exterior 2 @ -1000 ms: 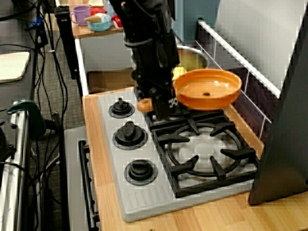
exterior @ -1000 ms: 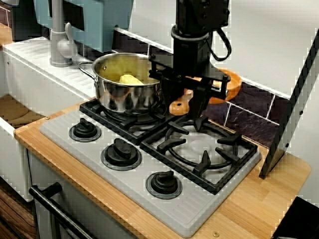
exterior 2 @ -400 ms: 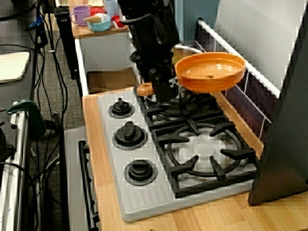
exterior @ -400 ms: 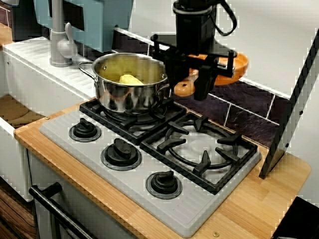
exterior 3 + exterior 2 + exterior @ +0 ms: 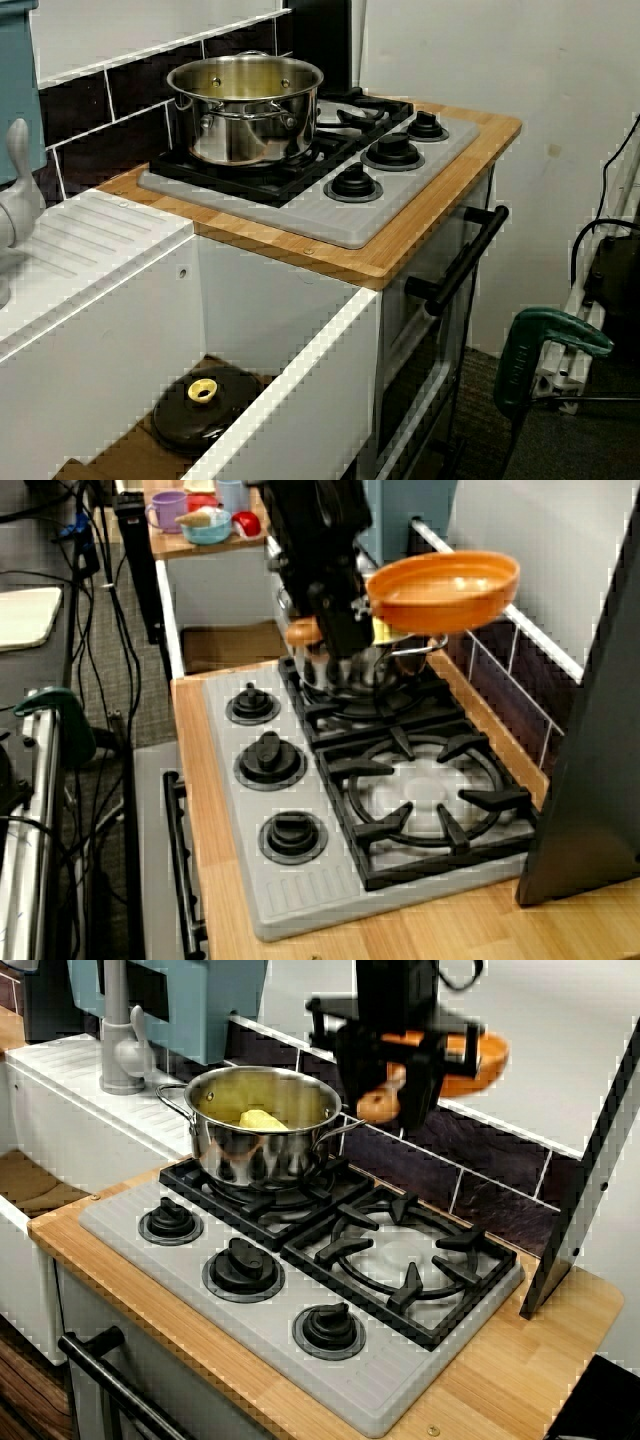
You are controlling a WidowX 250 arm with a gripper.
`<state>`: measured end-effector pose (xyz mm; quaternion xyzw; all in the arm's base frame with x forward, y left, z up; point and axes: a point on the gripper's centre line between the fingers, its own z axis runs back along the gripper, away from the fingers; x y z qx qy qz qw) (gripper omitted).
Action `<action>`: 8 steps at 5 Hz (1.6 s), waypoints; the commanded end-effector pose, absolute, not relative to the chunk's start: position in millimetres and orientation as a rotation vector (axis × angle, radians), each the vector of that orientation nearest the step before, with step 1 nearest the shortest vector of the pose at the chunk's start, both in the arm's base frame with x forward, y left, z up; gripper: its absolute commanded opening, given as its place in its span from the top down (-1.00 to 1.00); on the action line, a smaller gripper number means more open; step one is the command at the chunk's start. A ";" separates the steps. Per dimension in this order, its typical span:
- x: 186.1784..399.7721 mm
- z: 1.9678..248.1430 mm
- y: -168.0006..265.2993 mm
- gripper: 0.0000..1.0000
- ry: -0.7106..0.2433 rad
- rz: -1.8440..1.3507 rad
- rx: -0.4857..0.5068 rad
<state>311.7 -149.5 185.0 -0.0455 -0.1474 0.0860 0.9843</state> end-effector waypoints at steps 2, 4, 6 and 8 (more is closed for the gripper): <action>302.4 219.9 -151.1 1.00 -0.363 0.187 -0.143; 303.1 226.4 -145.4 1.00 -0.368 0.200 -0.149; 298.6 230.9 -139.5 1.00 -0.371 0.210 -0.146; 289.1 226.9 -127.8 1.00 -0.367 0.232 -0.132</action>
